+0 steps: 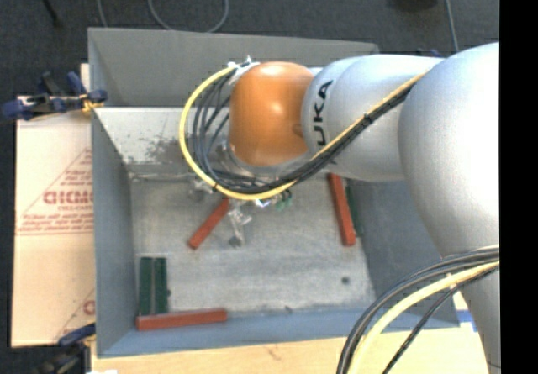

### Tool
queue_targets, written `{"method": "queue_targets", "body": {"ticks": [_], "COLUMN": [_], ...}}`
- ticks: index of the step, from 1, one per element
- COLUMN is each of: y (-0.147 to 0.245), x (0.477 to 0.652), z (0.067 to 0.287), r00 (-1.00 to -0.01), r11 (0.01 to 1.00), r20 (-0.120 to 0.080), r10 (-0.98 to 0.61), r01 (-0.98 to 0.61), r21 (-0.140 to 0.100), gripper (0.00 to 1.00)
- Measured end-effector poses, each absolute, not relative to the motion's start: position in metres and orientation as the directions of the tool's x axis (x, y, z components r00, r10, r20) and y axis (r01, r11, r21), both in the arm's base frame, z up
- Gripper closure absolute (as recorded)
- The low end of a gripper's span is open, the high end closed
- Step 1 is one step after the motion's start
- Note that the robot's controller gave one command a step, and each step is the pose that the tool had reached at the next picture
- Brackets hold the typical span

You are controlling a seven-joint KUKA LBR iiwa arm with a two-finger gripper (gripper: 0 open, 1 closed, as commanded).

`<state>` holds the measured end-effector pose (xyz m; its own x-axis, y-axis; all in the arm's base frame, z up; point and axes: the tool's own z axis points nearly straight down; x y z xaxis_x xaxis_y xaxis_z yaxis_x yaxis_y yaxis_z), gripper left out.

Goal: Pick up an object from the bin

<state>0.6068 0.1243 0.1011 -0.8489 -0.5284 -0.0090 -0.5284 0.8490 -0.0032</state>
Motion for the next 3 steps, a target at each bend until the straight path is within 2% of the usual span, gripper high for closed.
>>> {"method": "queue_targets", "body": {"ticks": [1, 2, 3], "y": [0.1322, 0.1319, 0.1319], "x": [0.6298, 0.6326, 0.6324], "z": [0.071, 0.0735, 0.0733], "r00": [-0.806, -0.81, -0.812], "r11": [0.806, 0.811, 0.812], "r20": [-0.01, -0.014, -0.013], "r10": [-0.591, -0.586, -0.584], "r01": [-0.591, -0.586, -0.584], "r21": [-0.005, -0.004, -0.003], "gripper": [0.0, 0.0, 1.0]}}
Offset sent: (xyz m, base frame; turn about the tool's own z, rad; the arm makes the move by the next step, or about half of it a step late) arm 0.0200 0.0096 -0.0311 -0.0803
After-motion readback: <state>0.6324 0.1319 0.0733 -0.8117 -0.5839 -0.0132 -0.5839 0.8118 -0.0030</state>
